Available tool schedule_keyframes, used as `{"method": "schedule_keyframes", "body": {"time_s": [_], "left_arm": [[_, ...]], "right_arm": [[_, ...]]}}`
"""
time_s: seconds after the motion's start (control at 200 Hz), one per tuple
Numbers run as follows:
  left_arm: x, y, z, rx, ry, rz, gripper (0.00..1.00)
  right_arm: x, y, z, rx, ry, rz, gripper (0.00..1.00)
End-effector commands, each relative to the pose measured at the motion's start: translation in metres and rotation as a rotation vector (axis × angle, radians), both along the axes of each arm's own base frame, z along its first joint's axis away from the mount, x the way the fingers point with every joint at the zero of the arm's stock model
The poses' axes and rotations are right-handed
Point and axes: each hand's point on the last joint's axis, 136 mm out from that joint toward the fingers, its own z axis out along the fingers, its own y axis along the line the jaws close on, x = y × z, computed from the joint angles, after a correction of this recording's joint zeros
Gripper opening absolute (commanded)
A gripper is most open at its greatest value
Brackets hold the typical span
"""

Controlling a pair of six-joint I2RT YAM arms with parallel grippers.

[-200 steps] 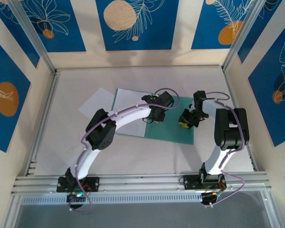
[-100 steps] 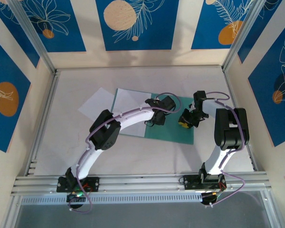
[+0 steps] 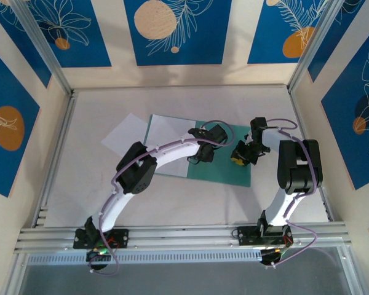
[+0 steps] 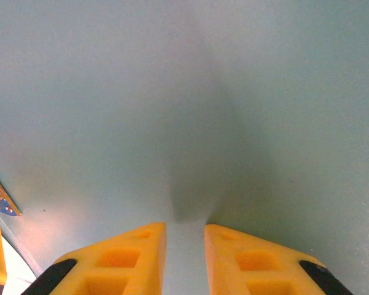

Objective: Put the files into the folder

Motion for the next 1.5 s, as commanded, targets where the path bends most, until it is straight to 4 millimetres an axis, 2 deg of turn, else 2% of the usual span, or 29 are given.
{"method": "schedule_keyframes", "body": {"time_s": [0.0,0.245,0.41,0.51,0.775,1.28,1.34,1.425,1.495], "left_arm": [[-0.0076,0.008,-0.0126,0.056,0.022,0.011,0.25],[-0.0086,0.0108,-0.0132,0.064,0.025,0.023,0.23],[-0.0093,0.0091,-0.0145,0.056,0.031,0.02,0.15],[-0.0084,0.0083,-0.0126,0.053,0.026,0.02,0.14],[-0.0088,0.0097,-0.016,0.065,0.032,0.022,0.23],[-0.0066,0.0106,-0.0162,0.066,0.027,0.027,0.16],[-0.0058,0.0106,-0.015,0.066,0.025,0.028,0.17],[-0.0049,0.0102,-0.0144,0.071,0.024,0.025,0.26],[-0.0045,0.0102,-0.0134,0.071,0.02,0.027,0.26]], "right_arm": [[-0.0023,0.0015,-0.0076,-0.006,0.018,0.021,0.26],[-0.0015,0.002,-0.0073,-0.003,0.017,0.02,0.26],[-0.0017,0.0026,-0.0077,-0.001,0.019,0.022,0.26],[-0.0014,0.0027,-0.0074,-0.001,0.017,0.022,0.26],[-0.0015,0.0027,-0.0073,-0.001,0.016,0.022,0.26],[-0.001,0.0027,-0.0069,-0.001,0.013,0.022,0.26],[-0.0013,0.0023,-0.0073,-0.001,0.015,0.02,0.26],[-0.001,0.0026,-0.0069,-0.002,0.013,0.021,0.26],[-0.0012,0.0024,-0.0071,-0.003,0.014,0.02,0.26]]}}
